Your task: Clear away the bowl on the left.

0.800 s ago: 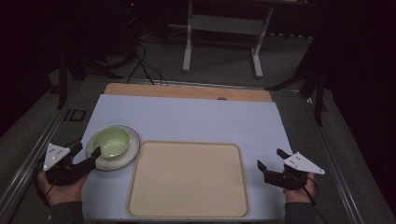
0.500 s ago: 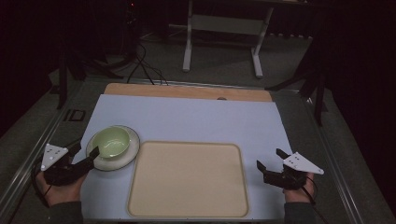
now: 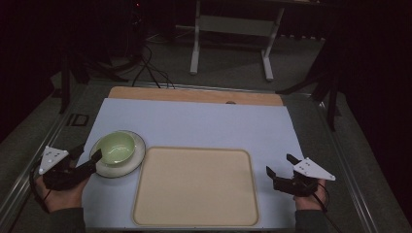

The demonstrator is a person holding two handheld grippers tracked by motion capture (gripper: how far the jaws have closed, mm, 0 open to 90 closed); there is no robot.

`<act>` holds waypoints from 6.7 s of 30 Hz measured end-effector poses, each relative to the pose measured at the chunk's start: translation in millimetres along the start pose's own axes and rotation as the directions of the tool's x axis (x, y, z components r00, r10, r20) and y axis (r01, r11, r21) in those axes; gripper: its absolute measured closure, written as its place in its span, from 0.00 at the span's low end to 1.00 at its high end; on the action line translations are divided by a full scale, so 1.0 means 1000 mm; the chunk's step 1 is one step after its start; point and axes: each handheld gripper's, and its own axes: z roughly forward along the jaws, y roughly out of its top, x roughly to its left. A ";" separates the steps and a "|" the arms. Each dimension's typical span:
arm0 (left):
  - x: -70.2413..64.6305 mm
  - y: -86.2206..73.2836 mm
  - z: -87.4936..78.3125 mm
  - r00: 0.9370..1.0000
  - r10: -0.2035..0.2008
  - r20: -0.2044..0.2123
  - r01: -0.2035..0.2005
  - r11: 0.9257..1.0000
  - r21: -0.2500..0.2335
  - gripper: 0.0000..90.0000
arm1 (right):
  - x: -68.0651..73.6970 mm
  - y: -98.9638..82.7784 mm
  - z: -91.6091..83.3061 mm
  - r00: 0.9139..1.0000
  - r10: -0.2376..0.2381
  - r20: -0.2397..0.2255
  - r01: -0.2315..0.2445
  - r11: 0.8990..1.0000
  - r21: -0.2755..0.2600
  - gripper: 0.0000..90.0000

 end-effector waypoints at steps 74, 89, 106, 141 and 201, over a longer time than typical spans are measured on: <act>0.026 0.005 0.077 0.995 -0.001 -0.103 0.023 0.977 0.213 0.48 | 0.000 0.002 0.001 1.000 -0.022 0.010 0.022 1.000 -0.021 0.15; 0.032 -0.005 0.089 0.994 -0.057 -0.093 0.083 0.949 0.304 0.65 | 0.000 0.003 0.000 1.000 -0.018 0.013 0.018 1.000 -0.025 0.15; 0.036 -0.009 0.099 0.986 -0.145 -0.077 0.164 0.909 0.384 0.78 | 0.000 0.003 0.000 1.000 -0.015 0.021 0.016 1.000 -0.027 0.15; 0.049 -0.014 0.103 0.946 -0.324 -0.025 0.305 0.860 0.409 0.91 | -0.002 0.003 -0.002 0.999 -0.012 0.033 0.013 0.999 -0.040 0.15; 0.013 0.017 0.065 0.955 -0.259 0.145 0.207 0.931 0.300 0.91 | -0.007 0.004 -0.008 0.999 0.007 0.047 -0.004 0.998 -0.069 0.16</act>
